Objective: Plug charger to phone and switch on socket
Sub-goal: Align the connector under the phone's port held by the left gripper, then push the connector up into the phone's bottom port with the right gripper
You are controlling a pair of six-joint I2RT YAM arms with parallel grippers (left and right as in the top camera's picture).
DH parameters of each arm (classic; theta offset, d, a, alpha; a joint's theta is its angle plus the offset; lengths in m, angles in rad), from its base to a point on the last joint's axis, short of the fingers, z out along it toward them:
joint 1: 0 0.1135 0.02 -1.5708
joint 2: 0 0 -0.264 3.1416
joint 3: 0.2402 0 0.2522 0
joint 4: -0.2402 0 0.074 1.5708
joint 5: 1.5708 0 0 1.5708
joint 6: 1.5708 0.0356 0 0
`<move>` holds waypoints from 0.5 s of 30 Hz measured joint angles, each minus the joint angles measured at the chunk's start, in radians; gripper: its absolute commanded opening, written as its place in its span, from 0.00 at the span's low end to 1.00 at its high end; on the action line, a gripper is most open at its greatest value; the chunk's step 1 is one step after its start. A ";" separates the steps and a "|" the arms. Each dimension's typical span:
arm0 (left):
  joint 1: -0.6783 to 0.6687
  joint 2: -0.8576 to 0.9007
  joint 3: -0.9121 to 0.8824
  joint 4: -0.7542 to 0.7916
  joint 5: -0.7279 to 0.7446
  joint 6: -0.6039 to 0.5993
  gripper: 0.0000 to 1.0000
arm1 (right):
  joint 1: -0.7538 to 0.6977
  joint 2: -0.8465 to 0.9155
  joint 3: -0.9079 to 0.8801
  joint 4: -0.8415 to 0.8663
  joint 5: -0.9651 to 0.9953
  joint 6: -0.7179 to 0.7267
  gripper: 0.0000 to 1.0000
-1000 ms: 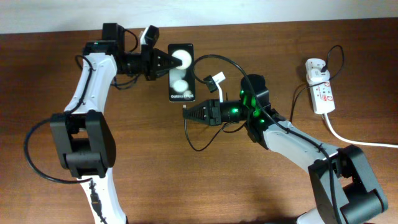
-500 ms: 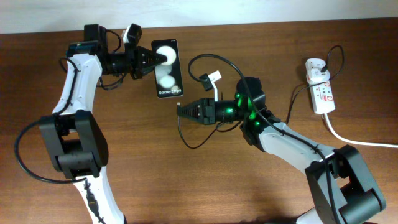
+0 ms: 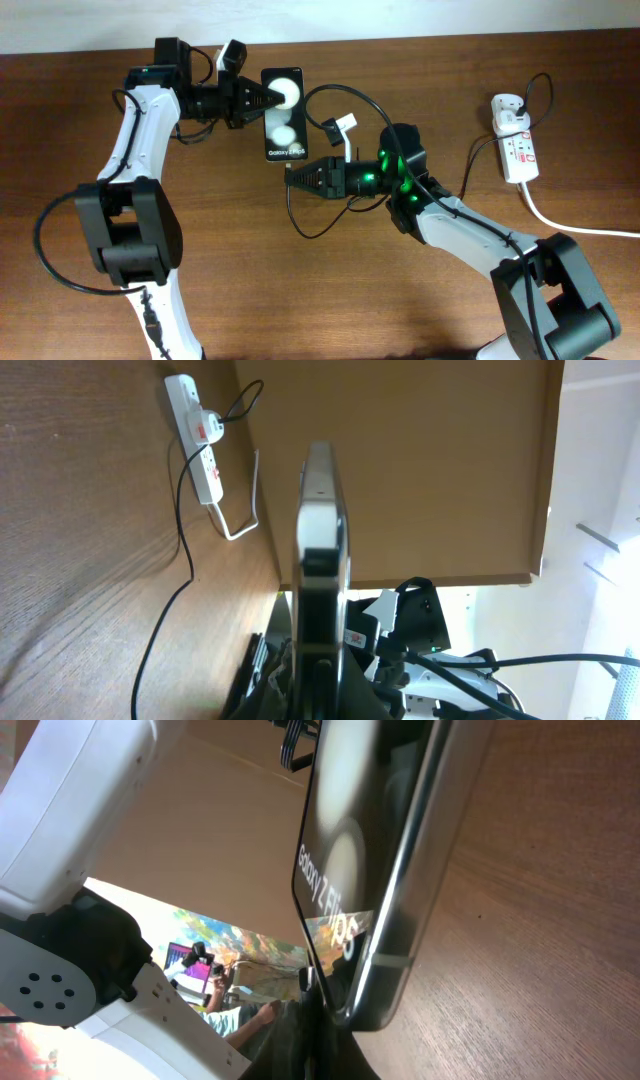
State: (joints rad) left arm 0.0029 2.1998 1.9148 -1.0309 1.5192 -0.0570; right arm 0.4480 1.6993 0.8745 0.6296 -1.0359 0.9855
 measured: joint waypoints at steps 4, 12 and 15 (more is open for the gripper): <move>-0.002 0.000 0.000 0.000 0.000 0.000 0.00 | 0.000 0.000 0.000 0.000 0.001 0.000 0.04; -0.021 0.000 0.000 0.000 0.000 0.000 0.00 | -0.002 0.000 0.000 0.000 0.003 -0.001 0.04; -0.021 0.000 0.000 0.001 0.000 0.000 0.00 | -0.010 0.000 0.000 -0.002 -0.005 -0.002 0.04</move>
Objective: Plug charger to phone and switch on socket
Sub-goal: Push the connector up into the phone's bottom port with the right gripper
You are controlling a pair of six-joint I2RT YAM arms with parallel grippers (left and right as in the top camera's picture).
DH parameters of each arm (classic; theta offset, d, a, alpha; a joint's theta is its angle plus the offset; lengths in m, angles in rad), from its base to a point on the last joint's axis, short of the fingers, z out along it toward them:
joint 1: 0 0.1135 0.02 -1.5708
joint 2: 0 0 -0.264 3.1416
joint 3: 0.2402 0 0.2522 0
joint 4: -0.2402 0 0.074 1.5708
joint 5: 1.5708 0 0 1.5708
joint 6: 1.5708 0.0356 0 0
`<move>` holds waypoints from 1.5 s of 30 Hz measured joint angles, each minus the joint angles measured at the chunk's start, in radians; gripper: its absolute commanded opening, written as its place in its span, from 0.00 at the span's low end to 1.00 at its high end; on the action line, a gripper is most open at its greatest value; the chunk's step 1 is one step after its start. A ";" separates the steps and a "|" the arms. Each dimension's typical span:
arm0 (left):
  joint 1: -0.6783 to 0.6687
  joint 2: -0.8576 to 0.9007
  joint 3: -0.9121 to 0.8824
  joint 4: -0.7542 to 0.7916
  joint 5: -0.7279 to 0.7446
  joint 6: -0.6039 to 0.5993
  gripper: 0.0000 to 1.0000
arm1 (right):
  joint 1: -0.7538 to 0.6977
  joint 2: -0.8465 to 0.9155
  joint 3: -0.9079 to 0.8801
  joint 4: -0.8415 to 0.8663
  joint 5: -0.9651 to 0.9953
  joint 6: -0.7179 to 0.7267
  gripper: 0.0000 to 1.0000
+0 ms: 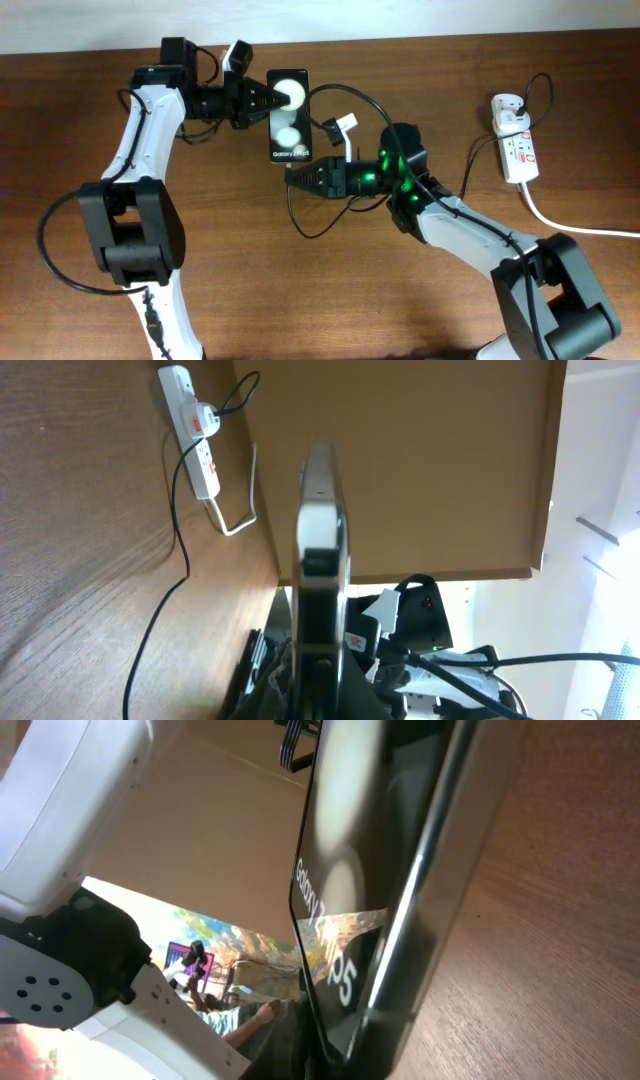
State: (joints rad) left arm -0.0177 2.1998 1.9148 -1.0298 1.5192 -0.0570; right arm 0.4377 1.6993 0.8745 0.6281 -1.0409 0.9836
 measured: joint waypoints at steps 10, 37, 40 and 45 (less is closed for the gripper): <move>0.000 0.000 0.000 0.001 0.000 0.000 0.00 | -0.006 0.000 0.000 -0.014 -0.005 0.000 0.04; 0.003 0.000 0.000 0.005 0.000 -0.003 0.00 | -0.028 0.002 -0.002 -0.009 -0.038 -0.001 0.04; 0.003 0.000 0.000 0.005 0.000 -0.003 0.00 | -0.028 0.002 -0.002 -0.009 -0.038 -0.001 0.04; 0.003 0.000 0.000 0.006 0.000 -0.003 0.00 | -0.028 0.002 -0.002 -0.010 -0.038 0.000 0.04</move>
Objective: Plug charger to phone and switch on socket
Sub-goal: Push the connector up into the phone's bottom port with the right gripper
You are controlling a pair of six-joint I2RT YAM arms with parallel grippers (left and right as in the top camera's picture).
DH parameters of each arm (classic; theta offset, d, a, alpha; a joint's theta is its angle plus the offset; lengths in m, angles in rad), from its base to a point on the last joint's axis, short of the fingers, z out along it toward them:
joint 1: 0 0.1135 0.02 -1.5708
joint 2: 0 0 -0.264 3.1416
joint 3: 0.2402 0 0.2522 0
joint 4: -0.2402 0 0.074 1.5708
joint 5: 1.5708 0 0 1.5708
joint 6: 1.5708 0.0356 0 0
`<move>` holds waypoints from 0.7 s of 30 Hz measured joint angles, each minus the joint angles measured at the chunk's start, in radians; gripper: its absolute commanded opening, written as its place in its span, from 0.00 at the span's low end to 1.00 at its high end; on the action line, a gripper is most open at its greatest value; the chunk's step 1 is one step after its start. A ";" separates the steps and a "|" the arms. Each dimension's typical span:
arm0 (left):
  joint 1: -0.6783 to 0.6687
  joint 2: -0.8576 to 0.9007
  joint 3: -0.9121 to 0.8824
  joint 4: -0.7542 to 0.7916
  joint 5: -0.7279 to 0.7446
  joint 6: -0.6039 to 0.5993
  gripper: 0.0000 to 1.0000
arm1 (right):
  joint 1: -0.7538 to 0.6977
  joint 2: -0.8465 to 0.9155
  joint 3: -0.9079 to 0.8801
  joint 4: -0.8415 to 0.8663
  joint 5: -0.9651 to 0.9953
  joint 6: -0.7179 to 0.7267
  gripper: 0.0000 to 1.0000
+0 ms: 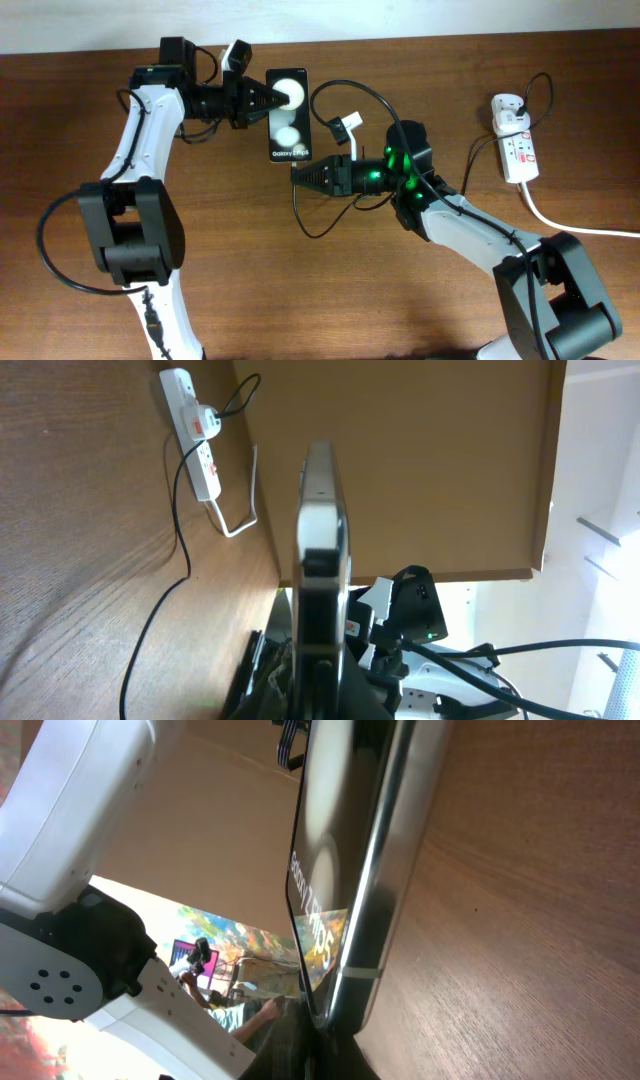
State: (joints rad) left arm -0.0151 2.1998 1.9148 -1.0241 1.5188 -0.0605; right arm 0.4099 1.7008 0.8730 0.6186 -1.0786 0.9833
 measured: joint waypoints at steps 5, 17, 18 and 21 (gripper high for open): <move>-0.001 0.000 0.000 0.000 0.000 0.000 0.00 | 0.000 0.000 0.000 0.000 0.000 0.001 0.04; -0.006 0.000 0.000 0.000 0.000 0.000 0.00 | 0.000 0.000 0.000 0.000 -0.005 0.000 0.04; -0.010 0.000 0.000 0.001 0.000 0.000 0.00 | 0.000 0.000 0.000 -0.001 -0.008 0.000 0.04; -0.019 0.000 0.000 0.005 0.000 0.000 0.00 | -0.003 0.000 0.000 -0.006 -0.011 0.000 0.04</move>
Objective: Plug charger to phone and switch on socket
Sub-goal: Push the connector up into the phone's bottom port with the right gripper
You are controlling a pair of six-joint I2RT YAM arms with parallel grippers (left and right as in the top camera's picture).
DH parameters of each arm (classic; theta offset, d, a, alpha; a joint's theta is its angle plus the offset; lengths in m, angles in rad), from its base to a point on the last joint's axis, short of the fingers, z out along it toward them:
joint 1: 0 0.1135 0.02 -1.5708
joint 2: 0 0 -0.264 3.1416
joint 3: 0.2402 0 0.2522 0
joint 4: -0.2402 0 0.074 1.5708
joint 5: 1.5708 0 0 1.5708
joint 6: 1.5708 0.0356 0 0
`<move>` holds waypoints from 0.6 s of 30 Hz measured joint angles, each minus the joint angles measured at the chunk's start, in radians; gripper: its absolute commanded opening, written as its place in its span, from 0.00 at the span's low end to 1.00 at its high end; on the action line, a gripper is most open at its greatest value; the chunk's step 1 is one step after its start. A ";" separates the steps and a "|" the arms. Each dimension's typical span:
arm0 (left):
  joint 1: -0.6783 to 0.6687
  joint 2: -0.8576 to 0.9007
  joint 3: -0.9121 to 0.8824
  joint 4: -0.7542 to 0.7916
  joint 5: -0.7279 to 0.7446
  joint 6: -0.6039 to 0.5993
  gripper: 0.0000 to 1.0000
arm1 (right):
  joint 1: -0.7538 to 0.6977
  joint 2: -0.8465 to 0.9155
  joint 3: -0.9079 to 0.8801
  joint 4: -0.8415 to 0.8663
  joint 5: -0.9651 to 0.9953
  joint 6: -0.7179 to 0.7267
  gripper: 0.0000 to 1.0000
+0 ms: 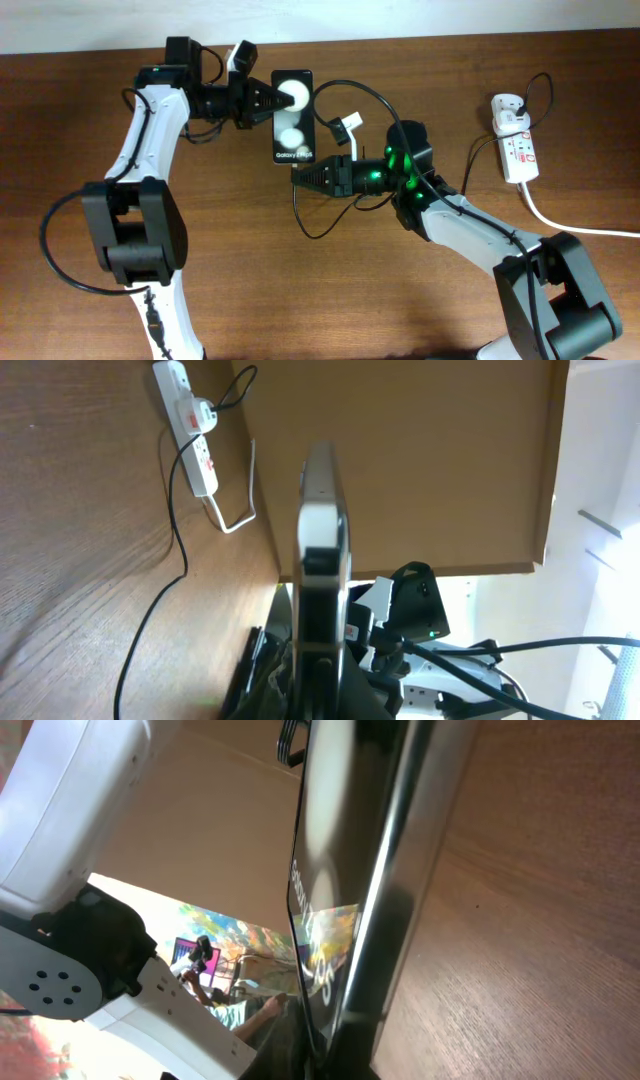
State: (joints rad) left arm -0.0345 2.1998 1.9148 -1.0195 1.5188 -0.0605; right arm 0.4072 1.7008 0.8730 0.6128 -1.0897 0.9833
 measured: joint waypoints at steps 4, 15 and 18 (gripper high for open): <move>0.000 0.000 0.000 0.000 0.000 0.000 0.00 | 0.000 0.000 0.000 0.000 0.000 0.000 0.04; 0.000 0.000 0.000 0.004 0.000 0.000 0.00 | -0.011 0.000 0.000 0.008 -0.003 0.001 0.04; -0.002 0.000 0.000 0.004 0.001 0.000 0.00 | -0.014 0.000 -0.005 0.021 -0.008 0.000 0.04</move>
State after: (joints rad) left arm -0.0368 2.1998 1.9152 -1.0153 1.5196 -0.0605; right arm 0.3931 1.7012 0.8677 0.6334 -1.0977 0.9836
